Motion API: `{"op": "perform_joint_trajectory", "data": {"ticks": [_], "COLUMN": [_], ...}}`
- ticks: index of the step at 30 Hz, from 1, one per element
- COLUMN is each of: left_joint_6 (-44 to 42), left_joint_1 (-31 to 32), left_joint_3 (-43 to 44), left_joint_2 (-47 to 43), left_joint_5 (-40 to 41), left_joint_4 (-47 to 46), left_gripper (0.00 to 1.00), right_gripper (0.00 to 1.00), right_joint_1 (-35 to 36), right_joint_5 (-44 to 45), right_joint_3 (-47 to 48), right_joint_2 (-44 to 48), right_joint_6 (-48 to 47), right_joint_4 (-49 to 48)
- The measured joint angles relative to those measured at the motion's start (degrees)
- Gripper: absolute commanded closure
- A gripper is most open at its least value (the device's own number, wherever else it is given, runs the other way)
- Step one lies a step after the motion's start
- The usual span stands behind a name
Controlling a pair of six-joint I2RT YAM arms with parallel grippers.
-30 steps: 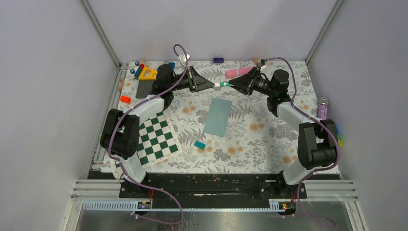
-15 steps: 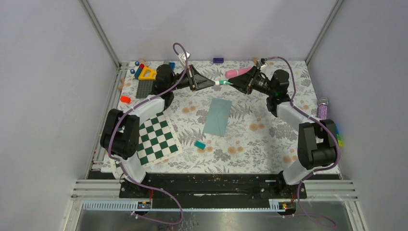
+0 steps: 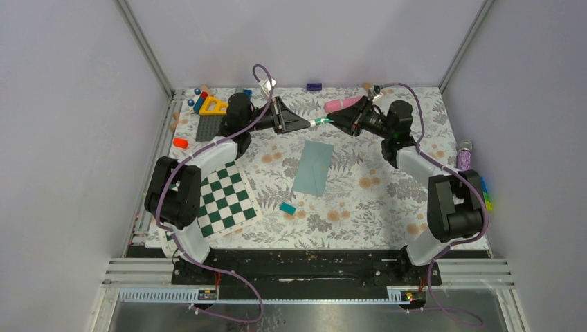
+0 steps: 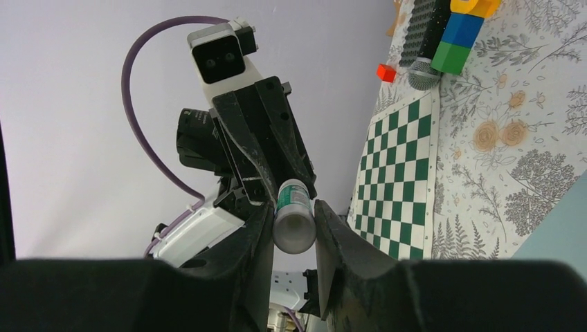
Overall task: Place the letter into the envelope and seal it
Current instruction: Close the solid glue cap on the solid glue, then place the solid glue at the center of the board.
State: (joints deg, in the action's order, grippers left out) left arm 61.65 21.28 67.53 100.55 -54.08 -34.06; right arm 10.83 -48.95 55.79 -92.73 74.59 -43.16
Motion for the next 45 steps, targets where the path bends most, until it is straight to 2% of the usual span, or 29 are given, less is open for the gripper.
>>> {"op": "perform_joint_trajectory", "data": {"ticks": [15,20,21,22,25,28,33,42,45], "left_joint_6": [1.01,1.18,1.16,1.11,0.72,0.33,0.26,-2.86,-7.17], "left_joint_1": [2.82,1.64,1.42,1.20,0.85,-0.24,-1.62,0.76,0.96], "left_joint_3": [-0.17,-0.70,-0.79,-0.96,-1.31,-1.27,-1.27,-1.16,-0.13], "left_joint_2": [0.00,-0.02,-0.11,-0.31,-0.94,-1.27,-1.31,-2.05,-2.25], "left_joint_5": [-7.19,-9.35,-9.40,-9.42,-8.59,-4.33,-1.46,-1.40,-0.07], "left_joint_4": [2.64,4.39,4.57,4.79,4.81,2.95,1.38,2.47,7.69], "left_gripper": [1.00,0.98,0.90,0.78,0.36,0.18,0.12,0.12,0.10], "right_gripper": [0.95,0.97,0.97,0.97,0.97,0.97,0.97,0.98,0.98], "right_joint_1": [4.94,6.49,6.49,6.49,6.49,7.82,9.60,8.44,8.17], "right_joint_5": [6.56,7.96,8.00,7.98,7.06,2.60,-0.66,-1.75,-0.85], "right_joint_3": [1.36,1.36,1.38,1.46,2.16,2.25,2.27,7.74,12.61], "right_joint_2": [-0.17,-0.17,-0.17,-0.17,-0.22,-0.24,-0.24,-3.98,-5.73], "right_joint_6": [-3.32,-5.64,-5.79,-5.90,-6.21,-7.26,-9.60,-14.53,-21.35], "right_joint_4": [0.07,1.42,1.64,1.86,2.73,5.42,9.90,16.00,25.27]}}
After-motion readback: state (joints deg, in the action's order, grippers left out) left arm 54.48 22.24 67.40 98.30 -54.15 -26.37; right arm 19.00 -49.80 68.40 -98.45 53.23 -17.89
